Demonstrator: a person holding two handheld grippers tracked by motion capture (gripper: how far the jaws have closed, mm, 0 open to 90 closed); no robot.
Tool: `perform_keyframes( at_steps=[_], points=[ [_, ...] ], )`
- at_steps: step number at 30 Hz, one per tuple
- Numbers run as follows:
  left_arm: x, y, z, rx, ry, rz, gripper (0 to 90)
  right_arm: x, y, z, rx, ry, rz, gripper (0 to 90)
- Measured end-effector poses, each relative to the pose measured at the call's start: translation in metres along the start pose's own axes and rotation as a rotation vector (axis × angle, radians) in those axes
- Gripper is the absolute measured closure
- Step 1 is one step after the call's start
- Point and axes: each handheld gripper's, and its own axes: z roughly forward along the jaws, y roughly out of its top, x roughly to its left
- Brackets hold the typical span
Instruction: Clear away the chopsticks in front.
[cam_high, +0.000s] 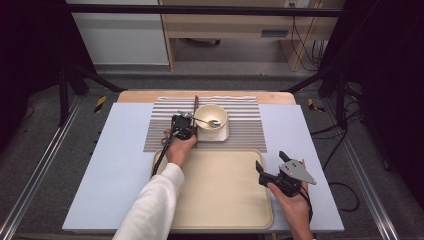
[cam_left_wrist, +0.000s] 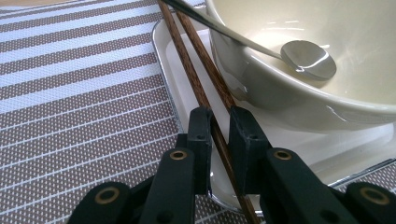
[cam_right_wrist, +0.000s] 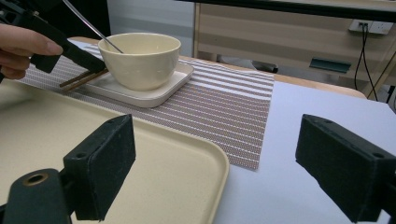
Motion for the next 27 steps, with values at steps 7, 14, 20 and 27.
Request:
perform_keyframes(
  at_steps=[7, 14, 20, 27],
  points=[
    [-0.0009, 0.0004, -0.0005, -0.002, 0.022, -0.036, 81.9, 0.0, 0.0, 0.0003, -0.001, 0.002, -0.001, 12.4],
    [-0.0003, 0.0004, -0.0016, -0.015, 0.045, -0.058, 85.3, -0.0002, -0.0001, 0.0, 0.0, 0.002, 0.003, 12.6],
    [0.0014, 0.0006, -0.0026, -0.016, 0.042, -0.06, 85.8, 0.0, 0.0, 0.0001, -0.001, 0.004, 0.003, 12.6],
    [0.0073, -0.0002, -0.0071, -0.024, 0.041, -0.075, 85.9, -0.0002, -0.0001, 0.0001, -0.002, 0.003, 0.001, 12.6]
  ],
)
